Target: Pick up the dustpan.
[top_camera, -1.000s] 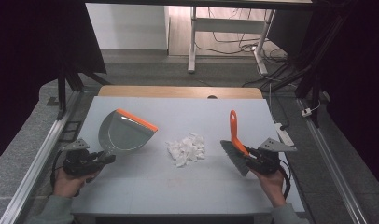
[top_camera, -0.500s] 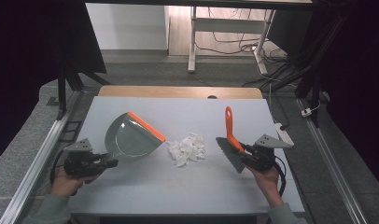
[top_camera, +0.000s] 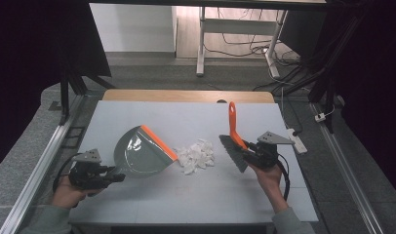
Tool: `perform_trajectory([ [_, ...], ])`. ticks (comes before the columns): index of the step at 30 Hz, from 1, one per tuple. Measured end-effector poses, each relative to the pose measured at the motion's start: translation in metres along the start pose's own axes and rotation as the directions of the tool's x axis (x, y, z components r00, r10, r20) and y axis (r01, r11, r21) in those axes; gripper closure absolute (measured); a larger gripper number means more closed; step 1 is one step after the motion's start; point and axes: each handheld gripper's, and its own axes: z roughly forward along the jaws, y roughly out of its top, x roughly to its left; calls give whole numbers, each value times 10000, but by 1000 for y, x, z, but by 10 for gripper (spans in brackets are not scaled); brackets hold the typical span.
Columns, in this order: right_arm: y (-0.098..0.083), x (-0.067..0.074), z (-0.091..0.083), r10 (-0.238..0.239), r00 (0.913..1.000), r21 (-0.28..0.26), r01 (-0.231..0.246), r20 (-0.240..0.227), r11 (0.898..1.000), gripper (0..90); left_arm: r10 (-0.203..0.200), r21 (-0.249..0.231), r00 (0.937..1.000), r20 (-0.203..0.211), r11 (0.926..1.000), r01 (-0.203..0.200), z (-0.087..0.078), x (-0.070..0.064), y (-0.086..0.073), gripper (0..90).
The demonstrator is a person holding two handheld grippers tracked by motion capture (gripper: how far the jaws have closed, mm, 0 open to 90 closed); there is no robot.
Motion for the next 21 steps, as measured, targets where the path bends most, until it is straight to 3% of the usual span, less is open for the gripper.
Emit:
perform_trajectory([
  [5,8,1,11,166,9998,-42,-166,90,9999,701,392,420,9988,301,9983,-405,5,-4,1,613],
  [10,14,0,16,189,9995,-73,-187,249,9998,701,450,790,9979,474,9957,-486,10,-7,2,612],
  [16,19,-2,21,190,9992,-80,-187,346,9998,701,776,1003,9932,865,9912,-862,14,-11,2,612],
  [21,21,-3,28,176,9993,-10,-176,337,9998,701,735,1093,9922,1005,9904,-845,14,-10,1,612],
])
